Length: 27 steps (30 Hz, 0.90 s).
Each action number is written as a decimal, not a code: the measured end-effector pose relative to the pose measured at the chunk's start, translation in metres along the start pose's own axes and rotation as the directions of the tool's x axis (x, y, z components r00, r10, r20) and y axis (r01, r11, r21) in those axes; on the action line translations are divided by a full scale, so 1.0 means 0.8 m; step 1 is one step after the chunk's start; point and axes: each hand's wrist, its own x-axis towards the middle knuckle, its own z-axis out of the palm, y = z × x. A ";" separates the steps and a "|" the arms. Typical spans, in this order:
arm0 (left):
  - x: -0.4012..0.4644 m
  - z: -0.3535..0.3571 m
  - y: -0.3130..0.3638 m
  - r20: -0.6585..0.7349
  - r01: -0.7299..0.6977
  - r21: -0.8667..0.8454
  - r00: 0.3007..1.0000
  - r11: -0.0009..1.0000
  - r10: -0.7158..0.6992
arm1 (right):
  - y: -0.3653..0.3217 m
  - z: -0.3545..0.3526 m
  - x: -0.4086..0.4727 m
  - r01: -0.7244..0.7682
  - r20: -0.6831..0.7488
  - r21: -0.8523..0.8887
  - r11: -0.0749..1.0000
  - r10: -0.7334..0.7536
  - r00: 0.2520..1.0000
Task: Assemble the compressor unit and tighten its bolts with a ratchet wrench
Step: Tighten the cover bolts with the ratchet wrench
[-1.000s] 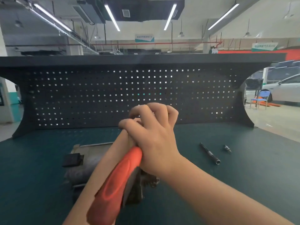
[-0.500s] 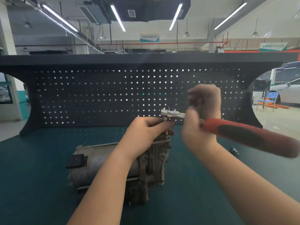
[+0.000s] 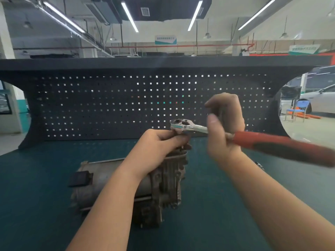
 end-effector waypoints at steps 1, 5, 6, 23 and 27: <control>0.000 0.000 0.001 -0.011 -0.006 0.015 1.000 1.000 0.007 | 0.006 -0.009 0.006 -0.134 0.018 0.030 0.991 0.133 0.991; 0.004 0.005 -0.001 -0.063 -0.019 0.064 0.998 0.998 0.023 | 0.009 -0.006 0.010 -0.429 0.005 0.068 0.901 0.430 0.903; 0.004 0.005 -0.001 -0.086 -0.013 0.040 0.996 0.999 0.016 | 0.000 0.000 0.010 -0.401 -0.052 0.085 0.912 0.406 0.912; 0.000 0.001 0.001 0.001 -0.029 0.086 1.000 0.996 0.029 | 0.014 -0.011 0.000 -0.306 -0.076 0.118 0.945 0.316 0.946; 0.002 0.005 0.000 -0.071 -0.058 0.086 0.995 0.995 0.065 | 0.005 -0.007 -0.001 -0.244 -0.052 0.108 0.964 0.250 0.967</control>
